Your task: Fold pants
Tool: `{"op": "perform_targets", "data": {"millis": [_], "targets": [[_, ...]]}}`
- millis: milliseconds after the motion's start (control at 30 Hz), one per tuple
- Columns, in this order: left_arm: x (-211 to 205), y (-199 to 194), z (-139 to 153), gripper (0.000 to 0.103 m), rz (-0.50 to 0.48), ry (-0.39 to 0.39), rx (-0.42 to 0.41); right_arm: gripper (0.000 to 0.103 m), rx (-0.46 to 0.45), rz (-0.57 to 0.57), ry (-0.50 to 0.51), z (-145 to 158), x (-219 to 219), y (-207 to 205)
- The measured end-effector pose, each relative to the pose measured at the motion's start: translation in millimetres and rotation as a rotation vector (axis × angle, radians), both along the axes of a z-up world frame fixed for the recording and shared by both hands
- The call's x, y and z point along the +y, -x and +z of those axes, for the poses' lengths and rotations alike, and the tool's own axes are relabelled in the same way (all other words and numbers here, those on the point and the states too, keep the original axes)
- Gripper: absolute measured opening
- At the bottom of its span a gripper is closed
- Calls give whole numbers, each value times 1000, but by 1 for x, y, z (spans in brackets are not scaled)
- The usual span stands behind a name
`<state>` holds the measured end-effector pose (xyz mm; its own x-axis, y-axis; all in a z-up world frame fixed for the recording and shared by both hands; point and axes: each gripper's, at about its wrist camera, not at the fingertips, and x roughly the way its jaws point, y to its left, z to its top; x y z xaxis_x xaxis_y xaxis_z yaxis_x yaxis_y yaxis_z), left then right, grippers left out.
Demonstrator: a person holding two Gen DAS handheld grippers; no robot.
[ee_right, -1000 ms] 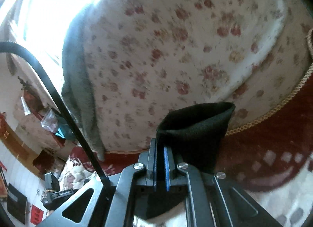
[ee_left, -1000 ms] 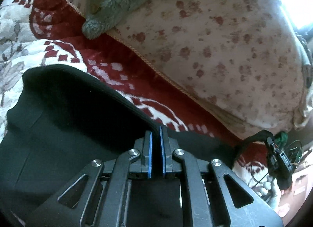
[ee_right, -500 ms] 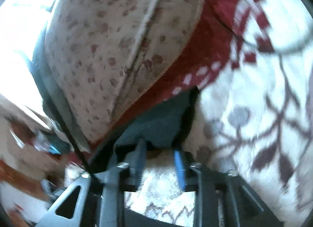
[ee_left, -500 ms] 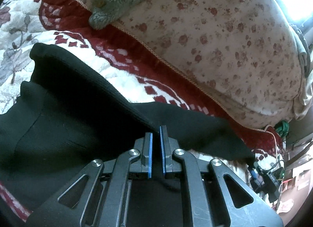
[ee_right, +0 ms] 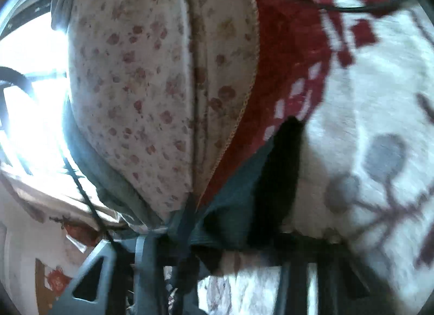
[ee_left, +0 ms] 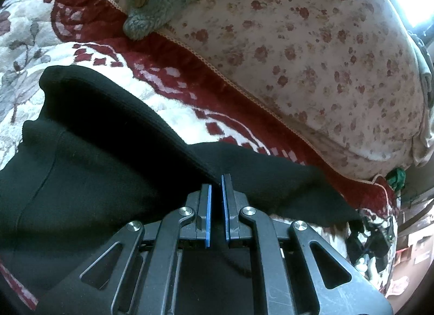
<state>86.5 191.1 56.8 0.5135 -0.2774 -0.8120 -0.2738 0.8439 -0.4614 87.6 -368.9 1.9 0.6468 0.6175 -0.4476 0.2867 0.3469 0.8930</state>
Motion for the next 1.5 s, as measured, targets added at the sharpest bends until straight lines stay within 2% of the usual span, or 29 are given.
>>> {"op": "perform_targets", "data": {"millis": [33, 133, 233, 467, 567, 633, 700, 900, 1000, 1100, 1167, 1200, 1233, 1267, 1300, 1367, 1400, 1433, 1500], "targets": [[1, -2, 0, 6, 2, 2, 2, 12, -10, 2, 3, 1, 1, -1], [0, -5, 12, 6, -7, -4, -19, 6, -71, -8, -10, 14, -3, 2], [1, -2, 31, 6, -22, -5, -63, 6, -147, -11, -12, 40, -9, 8], [7, 20, 68, 4, -28, 10, -147, 6, -281, 72, 27, 117, -21, 38], [8, 34, 85, 4, -51, -11, -187, 6, -333, 108, 39, 144, -21, 58], [9, 41, 89, 4, -66, -21, -192, 6, -349, 130, 49, 156, -19, 70], [8, 44, 86, 4, -101, 7, -170, 6, -366, 146, 43, 163, -18, 82], [8, 44, 64, 5, -91, 87, -93, 5, -411, 116, 30, 170, -30, 101], [6, 40, 53, 5, -88, 90, -56, 6, -377, 136, 73, 165, -30, 100], [4, 37, 43, 5, -84, 88, -30, 14, -256, 185, 203, 152, -22, 101], [5, 35, 36, 7, -78, 84, -21, 25, -180, 207, 240, 138, -19, 105], [6, 35, 34, 18, -74, 88, -21, 29, -156, 207, 239, 131, -20, 107], [7, 34, 30, 29, -66, 103, -18, 40, -123, 203, 228, 124, -20, 111], [9, 33, 27, 47, -55, 131, -20, 44, -91, 198, 199, 115, -21, 114], [12, 33, 24, 54, -39, 155, -26, 45, -73, 194, 169, 108, -21, 118], [15, 32, 21, 54, -15, 156, -20, 45, -11, 226, 134, 93, -16, 121], [15, 31, 21, 54, -12, 148, -14, 45, 20, 250, 152, 90, -13, 122], [15, 31, 21, 54, -11, 142, -10, 45, 54, 267, 215, 89, -11, 124], [14, 29, 20, 54, -22, 126, -8, 45, 73, 247, 279, 89, -19, 127]]}}
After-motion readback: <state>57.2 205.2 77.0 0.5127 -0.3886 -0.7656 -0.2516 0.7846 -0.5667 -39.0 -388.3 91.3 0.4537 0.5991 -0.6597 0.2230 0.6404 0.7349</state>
